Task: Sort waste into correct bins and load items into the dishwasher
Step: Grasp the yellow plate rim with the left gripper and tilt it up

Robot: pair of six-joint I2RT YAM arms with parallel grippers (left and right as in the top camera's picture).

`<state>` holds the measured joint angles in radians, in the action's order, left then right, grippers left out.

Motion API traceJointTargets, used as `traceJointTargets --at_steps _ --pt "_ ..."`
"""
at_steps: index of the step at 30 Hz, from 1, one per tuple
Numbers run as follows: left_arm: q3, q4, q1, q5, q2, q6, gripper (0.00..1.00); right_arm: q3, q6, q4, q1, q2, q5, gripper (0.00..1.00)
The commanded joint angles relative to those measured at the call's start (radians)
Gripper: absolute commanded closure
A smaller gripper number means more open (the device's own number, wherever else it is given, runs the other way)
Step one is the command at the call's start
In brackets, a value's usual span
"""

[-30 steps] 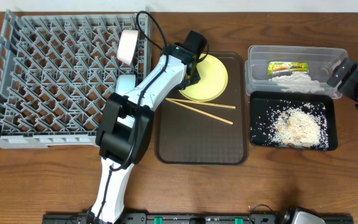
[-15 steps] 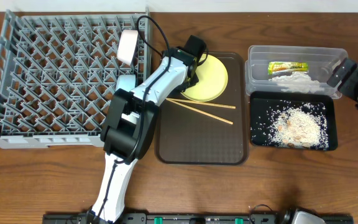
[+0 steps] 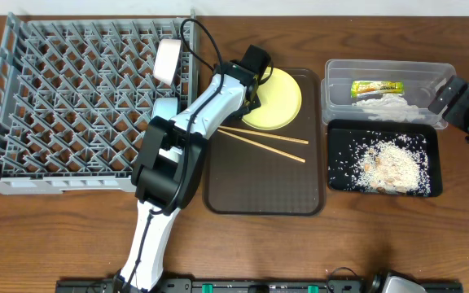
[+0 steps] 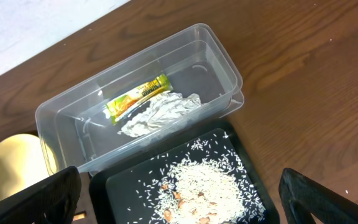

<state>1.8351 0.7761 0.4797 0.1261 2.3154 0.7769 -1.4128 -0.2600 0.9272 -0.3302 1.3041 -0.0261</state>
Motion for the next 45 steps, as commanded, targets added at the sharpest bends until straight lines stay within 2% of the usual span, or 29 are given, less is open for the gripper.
traceJointTargets --at_steps 1,9,20,22,23,25,26,30,35,40,45 --pt "0.008 -0.008 -0.003 0.017 -0.036 -0.096 0.93 -0.012 -0.009 0.002 -0.003 -0.007 0.003 0.01" --pt "0.008 -0.009 -0.003 0.086 -0.154 -0.246 0.93 -0.012 -0.009 0.002 -0.003 -0.007 0.003 0.01" --pt "0.008 0.000 -0.003 0.149 -0.270 -0.338 0.93 -0.012 -0.009 0.002 -0.003 -0.007 0.003 0.01" --pt "0.007 0.001 -0.003 0.148 -0.269 -0.294 0.92 -0.012 -0.009 0.002 -0.003 -0.007 0.003 0.01" --pt "0.006 0.008 -0.003 0.148 -0.266 -0.238 0.88 -0.012 -0.009 0.002 -0.003 -0.007 0.003 0.01" --pt "0.002 0.015 -0.003 0.144 -0.255 -0.121 0.67 -0.012 -0.009 0.002 -0.003 -0.007 0.003 0.01" --pt "-0.002 0.018 -0.003 0.141 -0.249 -0.075 0.63 -0.012 -0.009 0.002 -0.003 -0.007 0.003 0.01" --pt "-0.017 0.019 -0.003 0.113 -0.212 0.028 0.57 -0.012 -0.009 0.002 -0.003 -0.007 0.003 0.01" --pt "-0.021 0.018 -0.003 0.060 -0.169 0.037 0.51 -0.012 -0.009 0.002 -0.003 -0.007 0.003 0.01" --pt "-0.024 0.006 -0.003 -0.019 -0.126 0.040 0.50 -0.012 -0.009 0.002 -0.003 -0.007 0.003 0.01" --pt "-0.035 0.008 -0.006 -0.044 -0.082 0.105 0.50 -0.012 -0.009 0.002 -0.003 -0.007 0.003 0.01"
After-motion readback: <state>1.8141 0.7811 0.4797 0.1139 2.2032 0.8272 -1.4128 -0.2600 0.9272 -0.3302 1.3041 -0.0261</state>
